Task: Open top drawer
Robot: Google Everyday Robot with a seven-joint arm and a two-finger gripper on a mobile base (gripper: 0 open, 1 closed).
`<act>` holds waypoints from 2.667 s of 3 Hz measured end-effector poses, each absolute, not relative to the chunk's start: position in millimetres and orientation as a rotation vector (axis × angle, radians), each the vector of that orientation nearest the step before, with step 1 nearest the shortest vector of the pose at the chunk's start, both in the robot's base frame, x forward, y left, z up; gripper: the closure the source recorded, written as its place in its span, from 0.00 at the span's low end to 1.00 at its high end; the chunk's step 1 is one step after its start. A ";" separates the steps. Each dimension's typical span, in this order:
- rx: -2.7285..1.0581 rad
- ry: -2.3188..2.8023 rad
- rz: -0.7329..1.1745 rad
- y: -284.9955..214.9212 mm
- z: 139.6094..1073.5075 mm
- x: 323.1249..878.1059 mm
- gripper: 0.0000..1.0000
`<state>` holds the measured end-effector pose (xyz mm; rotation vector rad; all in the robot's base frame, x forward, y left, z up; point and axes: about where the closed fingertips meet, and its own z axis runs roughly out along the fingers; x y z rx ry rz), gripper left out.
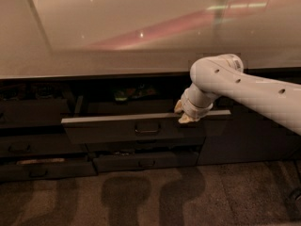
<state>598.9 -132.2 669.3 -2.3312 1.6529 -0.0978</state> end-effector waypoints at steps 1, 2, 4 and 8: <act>-2.331 1.653 -0.099 -132.3 671.5 598.8 1.00; -2.334 1.648 -0.097 -131.4 670.4 594.3 1.00; -2.323 1.631 -0.136 -133.3 676.2 586.5 1.00; -2.345 1.577 -0.116 -130.1 671.6 565.4 1.00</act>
Offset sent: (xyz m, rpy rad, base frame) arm -0.1965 0.0431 -0.1731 0.0238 0.0273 0.1830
